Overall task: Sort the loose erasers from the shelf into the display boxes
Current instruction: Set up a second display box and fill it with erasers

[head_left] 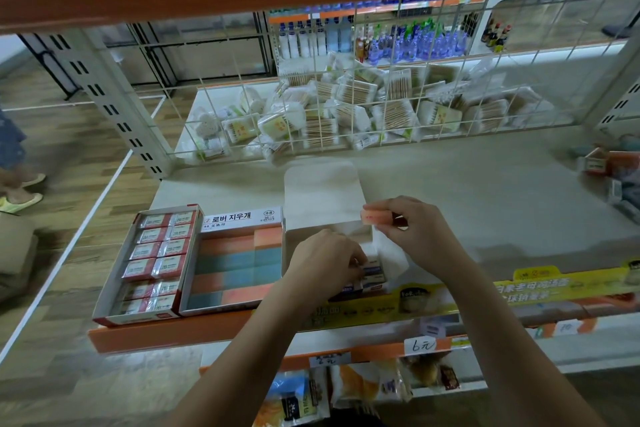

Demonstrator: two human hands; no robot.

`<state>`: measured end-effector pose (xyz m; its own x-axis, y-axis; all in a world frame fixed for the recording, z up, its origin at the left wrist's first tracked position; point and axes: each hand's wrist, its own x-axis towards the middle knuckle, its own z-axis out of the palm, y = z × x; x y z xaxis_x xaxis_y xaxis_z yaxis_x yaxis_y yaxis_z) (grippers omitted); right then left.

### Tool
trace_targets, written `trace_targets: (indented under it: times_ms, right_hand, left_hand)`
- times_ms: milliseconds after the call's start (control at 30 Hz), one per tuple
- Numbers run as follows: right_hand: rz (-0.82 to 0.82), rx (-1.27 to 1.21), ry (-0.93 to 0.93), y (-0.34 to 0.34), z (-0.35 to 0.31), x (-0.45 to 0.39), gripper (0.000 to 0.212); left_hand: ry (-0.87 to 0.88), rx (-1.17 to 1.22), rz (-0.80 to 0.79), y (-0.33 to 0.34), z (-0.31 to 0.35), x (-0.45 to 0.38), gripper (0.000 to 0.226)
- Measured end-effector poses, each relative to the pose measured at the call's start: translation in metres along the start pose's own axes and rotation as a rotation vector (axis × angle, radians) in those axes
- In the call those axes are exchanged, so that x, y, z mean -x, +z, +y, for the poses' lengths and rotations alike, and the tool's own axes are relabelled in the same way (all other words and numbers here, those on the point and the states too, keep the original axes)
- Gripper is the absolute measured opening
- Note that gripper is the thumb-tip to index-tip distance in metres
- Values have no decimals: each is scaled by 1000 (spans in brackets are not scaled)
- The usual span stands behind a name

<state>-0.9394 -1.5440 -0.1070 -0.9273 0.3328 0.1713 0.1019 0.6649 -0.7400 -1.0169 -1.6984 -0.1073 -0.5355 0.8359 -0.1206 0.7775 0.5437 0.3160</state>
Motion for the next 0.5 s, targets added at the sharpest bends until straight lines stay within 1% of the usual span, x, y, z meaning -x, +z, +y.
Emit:
trace_targets:
  times_ms: [167,267,367,500]
  right_hand:
    - [-33,36,6,-2,-1,-1,35]
    - [-56,32,2,-4,-1,-2,37]
    - [-57,26,-5,-7,-3,-4,38]
    - [-86,29,-26,-10,-6,-5,38]
  left_hand:
    - [39,14,-86,-4,-7,-3,28]
    - [19,99,-73,-8,-11,-2,27]
    - [20,118,-25,-14,-16,-2,24]
    - [6,132,-48,-18,-18,-3,20]
